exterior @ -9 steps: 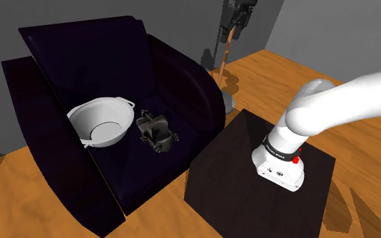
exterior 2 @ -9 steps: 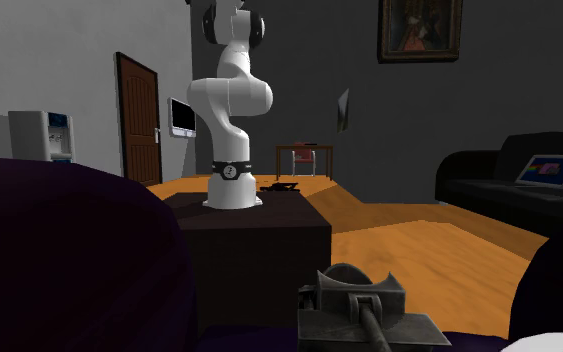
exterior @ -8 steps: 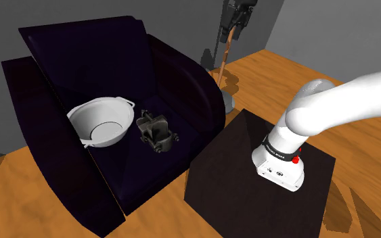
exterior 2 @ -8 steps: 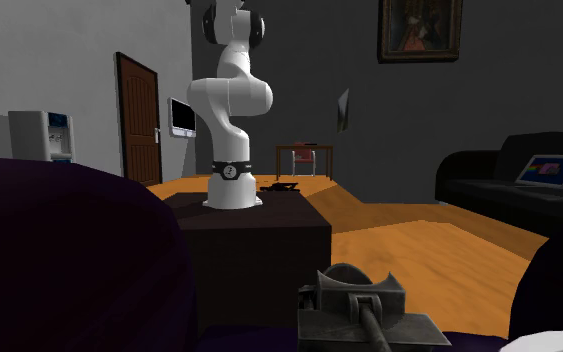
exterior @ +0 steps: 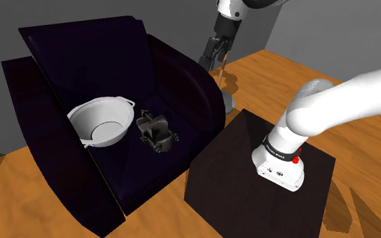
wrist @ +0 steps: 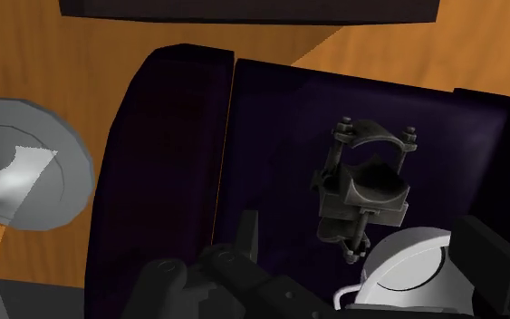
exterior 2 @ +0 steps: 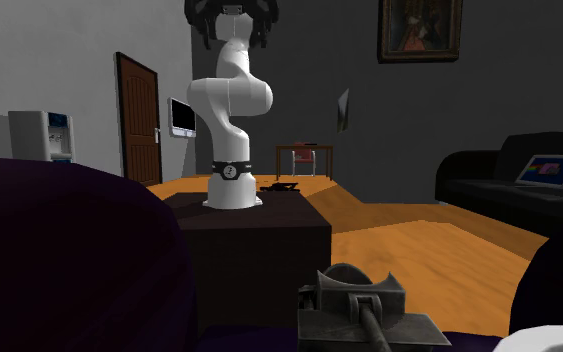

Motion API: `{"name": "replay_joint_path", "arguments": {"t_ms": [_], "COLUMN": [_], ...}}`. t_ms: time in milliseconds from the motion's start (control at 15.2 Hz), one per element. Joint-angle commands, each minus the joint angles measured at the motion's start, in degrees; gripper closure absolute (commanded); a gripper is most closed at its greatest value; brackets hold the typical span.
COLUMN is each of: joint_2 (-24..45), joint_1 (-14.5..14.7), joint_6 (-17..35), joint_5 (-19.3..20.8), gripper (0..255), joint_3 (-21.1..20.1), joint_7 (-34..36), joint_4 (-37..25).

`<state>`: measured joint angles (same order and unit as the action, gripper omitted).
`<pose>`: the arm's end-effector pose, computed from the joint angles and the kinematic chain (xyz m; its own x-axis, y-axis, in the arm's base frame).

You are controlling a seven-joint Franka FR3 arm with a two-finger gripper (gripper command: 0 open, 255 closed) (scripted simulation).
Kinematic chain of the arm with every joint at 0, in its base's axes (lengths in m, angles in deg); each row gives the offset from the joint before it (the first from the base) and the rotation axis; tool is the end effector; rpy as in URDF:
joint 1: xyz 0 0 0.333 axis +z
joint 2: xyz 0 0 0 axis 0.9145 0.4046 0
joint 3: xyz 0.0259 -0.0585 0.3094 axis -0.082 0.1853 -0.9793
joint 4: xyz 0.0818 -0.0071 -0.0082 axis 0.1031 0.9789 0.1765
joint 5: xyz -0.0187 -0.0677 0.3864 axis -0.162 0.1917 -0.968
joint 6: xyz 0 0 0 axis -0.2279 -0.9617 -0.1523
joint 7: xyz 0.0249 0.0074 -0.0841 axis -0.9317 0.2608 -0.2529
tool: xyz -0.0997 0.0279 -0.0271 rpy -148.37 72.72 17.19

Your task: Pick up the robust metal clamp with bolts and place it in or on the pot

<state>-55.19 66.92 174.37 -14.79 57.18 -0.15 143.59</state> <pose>0.3324 0.0351 0.5037 0.9942 0.0216 0.1049 0.0304 -0.9961 -0.0830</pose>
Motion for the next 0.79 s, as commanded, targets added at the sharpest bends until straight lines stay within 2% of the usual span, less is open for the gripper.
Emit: {"name": "replay_joint_path", "arguments": {"t_ms": [0, 330, 726], "joint_2": [1.2, 7.4, 19.3], "joint_1": [0.4, 1.3, 0.8], "joint_6": [4.4, 16.6, 32.2], "joint_5": [-0.4, -1.1, 0.0], "gripper": [0, 0, 0], "joint_3": [-1.6, -5.9, -11.8], "joint_7": [1.2, 4.3, 9.5], "joint_4": [2.5, 7.5, 10.1]}}
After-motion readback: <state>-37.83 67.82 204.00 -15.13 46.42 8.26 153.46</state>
